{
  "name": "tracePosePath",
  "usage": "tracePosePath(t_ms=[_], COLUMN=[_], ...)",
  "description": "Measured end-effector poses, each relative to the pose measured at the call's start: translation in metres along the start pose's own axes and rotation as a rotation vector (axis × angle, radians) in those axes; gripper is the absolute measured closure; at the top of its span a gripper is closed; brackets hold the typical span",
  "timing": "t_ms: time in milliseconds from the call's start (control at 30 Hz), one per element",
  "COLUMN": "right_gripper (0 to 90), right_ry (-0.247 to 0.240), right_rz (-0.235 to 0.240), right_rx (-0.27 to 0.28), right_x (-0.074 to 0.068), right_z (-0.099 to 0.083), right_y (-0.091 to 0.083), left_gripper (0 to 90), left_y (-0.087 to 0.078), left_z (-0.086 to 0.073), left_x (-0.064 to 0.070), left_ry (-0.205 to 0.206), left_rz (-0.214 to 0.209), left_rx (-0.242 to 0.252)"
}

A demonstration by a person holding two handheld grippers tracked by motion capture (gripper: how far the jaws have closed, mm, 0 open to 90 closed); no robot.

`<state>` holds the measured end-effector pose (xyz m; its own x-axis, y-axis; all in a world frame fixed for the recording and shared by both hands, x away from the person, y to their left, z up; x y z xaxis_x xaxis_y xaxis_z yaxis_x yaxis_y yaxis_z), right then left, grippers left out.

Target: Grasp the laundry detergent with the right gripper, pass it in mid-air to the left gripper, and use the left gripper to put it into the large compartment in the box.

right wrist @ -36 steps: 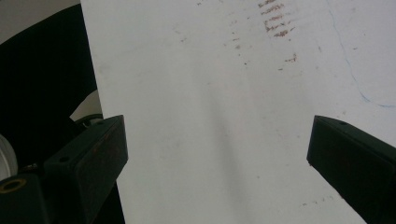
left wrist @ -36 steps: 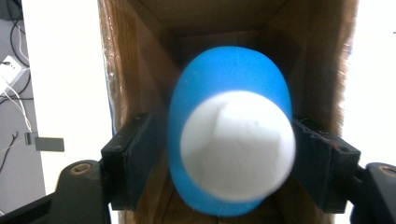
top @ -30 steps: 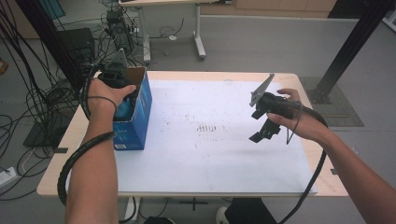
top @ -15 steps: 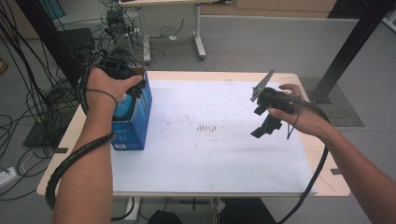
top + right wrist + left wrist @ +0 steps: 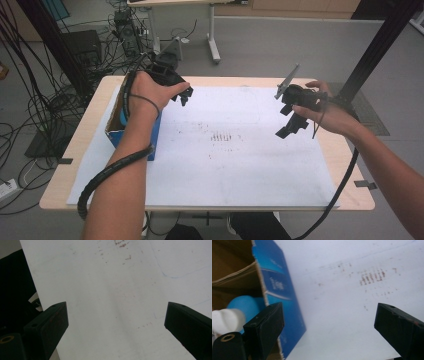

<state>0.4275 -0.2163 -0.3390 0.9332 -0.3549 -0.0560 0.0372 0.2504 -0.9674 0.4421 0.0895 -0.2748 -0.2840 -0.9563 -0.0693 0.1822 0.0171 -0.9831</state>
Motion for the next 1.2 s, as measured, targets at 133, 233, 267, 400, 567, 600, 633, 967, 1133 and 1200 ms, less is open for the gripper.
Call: tracePosePath(t_ms=[133,233,267,400,567,600,633,967,1133,1200], right_gripper=[5.0,5.1,5.1,5.1,5.1,5.1,5.1,5.1,5.2,5.1], right_ry=[0.018,0.037,0.044,0.067,0.079,0.080,0.080,0.068,0.063,0.064], right_rz=[-0.007,-0.018,-0.019,-0.027,-0.037,-0.036,-0.036,-0.039,-0.040,-0.039], right_rx=[-0.006,-0.010,-0.013,-0.020,-0.021,-0.023,-0.023,-0.035,-0.037,-0.037], right_x=[0.007,0.013,0.015,0.022,0.027,0.028,0.028,0.027,0.025,0.024], right_z=[-0.003,-0.005,-0.006,-0.009,-0.010,-0.010,-0.010,-0.007,-0.006,-0.006], right_y=[-0.002,-0.005,-0.007,-0.011,-0.017,-0.017,-0.017,-0.016,-0.015,-0.015], left_gripper=[9.9,10.0,10.0,10.0,10.0,10.0,10.0,10.0,10.0,10.0], left_y=[-0.002,-0.004,-0.005,-0.004,-0.001,-0.001,0.000,0.001,0.004,0.004], left_z=[0.004,0.006,0.007,0.008,0.008,0.008,0.009,0.007,0.005,0.005], left_x=[0.017,0.027,0.030,0.040,0.047,0.048,0.049,0.051,0.050,0.050], left_ry=[0.023,0.036,0.039,0.053,0.067,0.070,0.072,0.076,0.073,0.073], left_rz=[-0.013,-0.029,-0.033,-0.046,-0.058,-0.061,-0.061,-0.070,-0.071,-0.073], left_rx=[0.010,0.025,0.028,0.037,0.037,0.035,0.035,0.036,0.037,0.034])
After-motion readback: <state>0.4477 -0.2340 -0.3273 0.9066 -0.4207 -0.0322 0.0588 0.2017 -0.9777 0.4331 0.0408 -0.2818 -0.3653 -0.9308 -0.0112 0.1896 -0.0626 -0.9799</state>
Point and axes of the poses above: each handheld gripper's, and its own axes: y roughly forward along the jaws, z roughly out of its top, x roughly to its right, the point moved 8 cm from there along y, roughly forward along the jaws, and after that the axes turned 5 degrees about -x, right-handed, at the moved point
